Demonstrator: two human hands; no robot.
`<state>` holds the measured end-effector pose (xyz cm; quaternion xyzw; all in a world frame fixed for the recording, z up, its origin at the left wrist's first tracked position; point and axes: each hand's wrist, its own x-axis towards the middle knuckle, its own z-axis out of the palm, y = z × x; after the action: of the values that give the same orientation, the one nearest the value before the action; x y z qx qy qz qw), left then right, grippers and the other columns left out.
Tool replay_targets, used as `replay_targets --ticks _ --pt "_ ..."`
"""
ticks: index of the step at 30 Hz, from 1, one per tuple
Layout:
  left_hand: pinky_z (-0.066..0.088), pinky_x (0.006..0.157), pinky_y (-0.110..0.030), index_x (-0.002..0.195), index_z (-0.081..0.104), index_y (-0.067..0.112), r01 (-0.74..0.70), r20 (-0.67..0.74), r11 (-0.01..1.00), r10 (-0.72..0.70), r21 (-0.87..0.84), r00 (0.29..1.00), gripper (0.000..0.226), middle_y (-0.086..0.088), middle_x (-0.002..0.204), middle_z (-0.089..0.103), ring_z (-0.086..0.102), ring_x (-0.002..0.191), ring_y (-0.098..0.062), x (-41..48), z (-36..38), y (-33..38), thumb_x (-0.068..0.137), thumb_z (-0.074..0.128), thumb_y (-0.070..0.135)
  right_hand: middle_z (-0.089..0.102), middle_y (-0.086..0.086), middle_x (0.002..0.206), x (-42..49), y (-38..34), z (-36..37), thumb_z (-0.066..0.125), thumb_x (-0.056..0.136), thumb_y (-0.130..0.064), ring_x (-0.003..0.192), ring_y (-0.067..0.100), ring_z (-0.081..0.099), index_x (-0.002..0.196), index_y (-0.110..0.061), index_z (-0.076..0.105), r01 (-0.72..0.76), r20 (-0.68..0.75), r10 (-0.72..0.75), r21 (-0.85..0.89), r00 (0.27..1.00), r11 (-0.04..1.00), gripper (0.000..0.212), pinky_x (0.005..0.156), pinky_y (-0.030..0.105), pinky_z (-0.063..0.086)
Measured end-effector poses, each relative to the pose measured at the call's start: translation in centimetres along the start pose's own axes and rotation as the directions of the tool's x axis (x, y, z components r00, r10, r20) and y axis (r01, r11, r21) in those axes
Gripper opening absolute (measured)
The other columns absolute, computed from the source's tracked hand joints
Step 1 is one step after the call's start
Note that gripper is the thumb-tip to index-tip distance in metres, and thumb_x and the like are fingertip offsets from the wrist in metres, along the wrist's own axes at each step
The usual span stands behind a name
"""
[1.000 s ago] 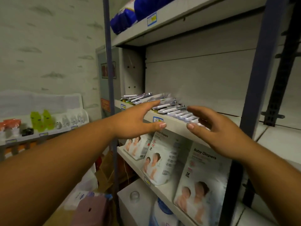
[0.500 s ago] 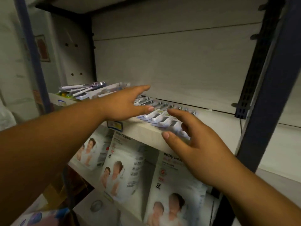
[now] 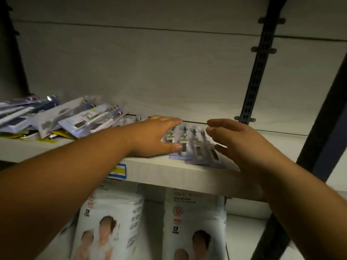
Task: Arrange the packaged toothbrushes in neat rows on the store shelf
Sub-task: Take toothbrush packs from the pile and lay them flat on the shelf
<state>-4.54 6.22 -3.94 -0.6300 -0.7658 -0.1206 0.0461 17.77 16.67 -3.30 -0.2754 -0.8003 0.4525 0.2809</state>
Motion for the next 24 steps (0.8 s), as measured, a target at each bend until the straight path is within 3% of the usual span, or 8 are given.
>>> replay_targets --ticks 2,4,6,10,16,19,24 --pt "0.024 0.12 -0.04 0.158 0.019 0.038 -0.082 0.027 0.996 0.081 0.032 0.996 0.075 0.011 0.164 0.023 0.022 0.15 -0.015 0.2 0.6 -0.7 0.093 0.046 0.067 0.068 -0.007 0.112 1.0 -0.8 0.8 0.065 0.096 -0.03 0.108 0.019 0.063 0.1 -0.028 0.072 -0.108 -0.061 0.112 0.065 0.992 0.992 0.009 0.106 0.043 0.049" --pt "0.026 0.119 -0.039 0.156 0.026 0.039 -0.149 -0.002 0.989 0.149 0.011 0.989 0.07 0.011 0.162 0.029 0.025 0.147 -0.014 0.3 1.0 -0.9 0.094 0.045 0.066 0.068 -0.002 0.112 1.8 -1.4 1.2 0.064 0.096 -0.026 0.105 0.022 0.063 0.087 -0.027 0.069 -0.173 -0.115 0.178 0.053 0.977 0.984 0.011 0.105 0.045 0.05" --pt "0.025 0.117 -0.037 0.154 0.03 0.04 -0.186 -0.025 0.982 0.186 -0.027 0.982 0.063 0.012 0.159 0.033 0.026 0.146 -0.012 0.3 1.1 -0.7 0.096 0.044 0.062 0.065 0.003 0.119 2.4 -2.0 1.2 0.064 0.095 -0.029 0.107 0.025 0.062 0.094 -0.026 0.068 -0.245 -0.155 0.249 0.045 0.956 0.968 0.005 0.099 0.042 0.052" --pt "0.022 0.12 -0.047 0.151 0.033 0.044 -0.264 0.02 0.964 0.265 -0.024 0.964 0.058 0.013 0.16 0.032 0.018 0.149 -0.011 0.4 1.4 -0.7 0.097 0.037 0.065 0.059 0.008 0.123 3.2 -2.4 0.9 0.067 0.093 -0.032 0.113 0.03 0.057 0.127 -0.016 0.062 -0.416 -0.152 0.423 0.08 0.893 0.906 0.038 0.088 0.04 0.05" --pt "0.033 0.114 -0.048 0.146 0.038 0.049 -0.32 0.037 0.945 0.322 -0.065 0.946 0.051 0.012 0.15 0.046 0.036 0.14 -0.016 0.8 1.8 -0.7 0.096 0.04 0.061 0.054 0.013 0.133 5.0 -3.7 1.6 0.06 0.097 -0.031 0.114 0.036 0.057 0.133 -0.015 0.057 -0.511 -0.16 0.52 0.097 0.839 0.854 0.039 0.07 0.04 0.052" --pt "0.04 0.108 -0.048 0.142 0.042 0.049 -0.309 0.039 0.946 0.314 -0.102 0.949 0.049 0.011 0.143 0.053 0.044 0.13 -0.015 0.9 1.9 -0.8 0.095 0.042 0.062 0.052 0.014 0.137 5.8 -3.9 1.5 0.059 0.097 -0.032 0.118 0.038 0.057 0.138 -0.014 0.054 -0.555 -0.185 0.573 0.14 0.799 0.82 0.045 0.082 0.045 0.054" --pt "0.04 0.109 -0.043 0.145 0.042 0.043 -0.315 0.023 0.94 0.32 -0.129 0.947 0.049 0.013 0.148 0.049 0.042 0.134 -0.014 0.4 1.6 -0.6 0.098 0.045 0.057 0.057 0.019 0.13 6.5 -3.1 1.1 0.064 0.096 -0.03 0.094 0.034 0.067 0.138 -0.008 0.05 -0.565 -0.177 0.597 0.204 0.782 0.8 0.05 0.069 0.043 0.057"
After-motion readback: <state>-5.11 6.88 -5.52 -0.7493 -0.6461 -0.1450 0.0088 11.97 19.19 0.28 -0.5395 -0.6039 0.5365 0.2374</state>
